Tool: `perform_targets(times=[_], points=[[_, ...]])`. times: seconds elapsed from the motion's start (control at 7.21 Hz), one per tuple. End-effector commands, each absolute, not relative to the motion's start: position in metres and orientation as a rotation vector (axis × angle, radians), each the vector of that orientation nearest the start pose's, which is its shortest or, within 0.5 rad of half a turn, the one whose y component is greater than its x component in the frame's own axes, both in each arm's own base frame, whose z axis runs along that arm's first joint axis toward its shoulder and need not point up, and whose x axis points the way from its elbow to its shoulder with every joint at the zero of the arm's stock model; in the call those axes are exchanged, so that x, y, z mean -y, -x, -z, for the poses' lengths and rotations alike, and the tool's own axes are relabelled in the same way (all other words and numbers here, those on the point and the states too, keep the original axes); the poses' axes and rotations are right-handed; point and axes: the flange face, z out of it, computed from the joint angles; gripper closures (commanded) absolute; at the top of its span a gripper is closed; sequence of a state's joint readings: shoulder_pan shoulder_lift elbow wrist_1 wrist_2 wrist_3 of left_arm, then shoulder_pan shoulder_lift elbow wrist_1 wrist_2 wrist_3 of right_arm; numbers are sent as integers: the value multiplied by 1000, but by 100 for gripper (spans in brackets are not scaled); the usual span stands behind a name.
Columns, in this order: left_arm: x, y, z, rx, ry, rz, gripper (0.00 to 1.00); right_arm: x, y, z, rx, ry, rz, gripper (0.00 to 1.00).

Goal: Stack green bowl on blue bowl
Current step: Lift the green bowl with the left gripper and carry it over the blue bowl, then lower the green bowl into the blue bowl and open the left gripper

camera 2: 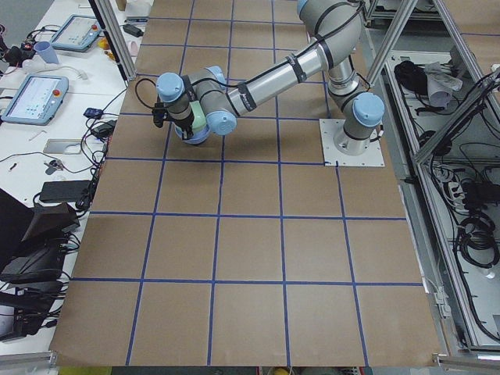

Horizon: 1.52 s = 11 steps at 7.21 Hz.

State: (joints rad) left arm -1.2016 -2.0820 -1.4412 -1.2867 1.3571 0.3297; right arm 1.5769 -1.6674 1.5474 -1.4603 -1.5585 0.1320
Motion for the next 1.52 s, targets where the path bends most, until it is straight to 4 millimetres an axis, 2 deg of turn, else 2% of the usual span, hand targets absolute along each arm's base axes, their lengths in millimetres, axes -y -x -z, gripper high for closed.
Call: perform_targets(times=[0.0,0.55,1.11,1.39], points=[[675,-91,-275,-3377,91,-42,92,448,-137,-534,-3123,-197,13,0],[676,-91,-273,-3378,123,-50,92,448,-137,-534,-3122,-197,15,0],[679,-89,-258,-3411,150,-68,93,448,-137,-534,-3122,-197,15,0],[680,-89,-259,-3410,143,-57,93,448,-137,-534,-3122,-197,15,0]])
